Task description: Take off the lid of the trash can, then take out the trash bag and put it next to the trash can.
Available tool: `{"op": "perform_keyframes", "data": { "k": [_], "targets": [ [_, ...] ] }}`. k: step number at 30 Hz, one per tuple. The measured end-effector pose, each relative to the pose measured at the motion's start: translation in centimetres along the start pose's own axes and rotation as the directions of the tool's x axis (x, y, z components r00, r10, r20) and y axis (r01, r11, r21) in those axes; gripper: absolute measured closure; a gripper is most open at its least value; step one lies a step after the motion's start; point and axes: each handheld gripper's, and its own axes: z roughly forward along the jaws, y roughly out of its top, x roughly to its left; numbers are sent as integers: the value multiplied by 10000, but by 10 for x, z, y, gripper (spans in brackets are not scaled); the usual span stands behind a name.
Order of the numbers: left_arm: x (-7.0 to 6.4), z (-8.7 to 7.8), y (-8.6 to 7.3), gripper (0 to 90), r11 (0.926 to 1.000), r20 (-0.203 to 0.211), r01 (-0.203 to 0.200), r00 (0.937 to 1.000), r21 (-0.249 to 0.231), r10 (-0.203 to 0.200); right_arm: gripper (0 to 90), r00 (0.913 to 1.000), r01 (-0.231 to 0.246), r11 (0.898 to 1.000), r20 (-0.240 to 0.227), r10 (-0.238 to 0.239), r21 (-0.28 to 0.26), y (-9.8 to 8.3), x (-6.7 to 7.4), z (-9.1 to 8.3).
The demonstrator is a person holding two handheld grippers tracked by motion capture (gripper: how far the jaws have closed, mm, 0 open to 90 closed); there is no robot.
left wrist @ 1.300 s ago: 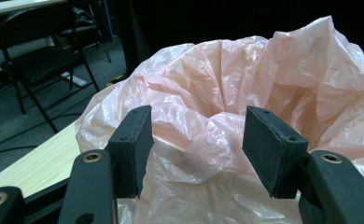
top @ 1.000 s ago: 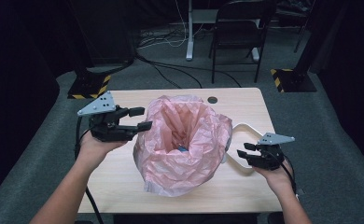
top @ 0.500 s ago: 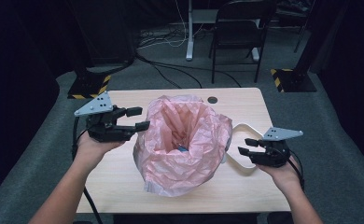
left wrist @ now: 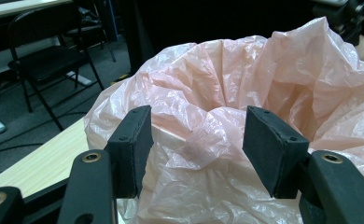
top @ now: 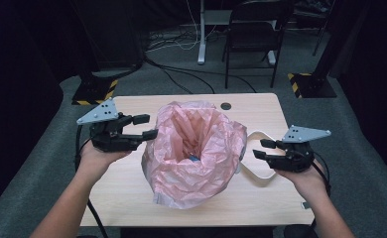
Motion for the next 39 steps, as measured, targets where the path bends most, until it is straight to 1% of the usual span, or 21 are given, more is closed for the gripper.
{"op": "perform_keyframes", "data": {
  "k": [2,5,8,14,20,22,29,39],
  "targets": [
    [0,0,0,422,10000,1,-10,10000,-4,10,523,9999,103,9999,-106,-103,-57,7,2,-3],
    [0,-1,1,422,10000,-12,-13,10000,5,13,521,9995,274,9996,-143,-275,-87,15,6,-8],
    [0,-1,1,422,10000,-23,-13,10000,0,13,519,9990,381,9992,-216,-384,-125,20,9,-10],
    [0,-1,1,421,10000,-11,-15,10000,29,15,514,9981,492,9986,-361,-499,-206,29,12,-14],
    [-1,2,2,420,9999,80,-18,10000,99,17,505,9964,638,9972,-526,-659,-397,43,17,-22],
    [-2,3,1,420,9999,103,-40,9999,119,38,502,9948,732,9962,-673,-763,-469,49,21,-24],
    [-2,4,1,417,9999,133,-12,9999,164,9,489,9888,1115,9917,-927,-1172,-644,64,32,-26],
    [-2,6,0,410,9998,163,63,9998,181,-66,475,9822,1271,9888,-1293,-1365,-782,77,40,-22]
  ]
}}
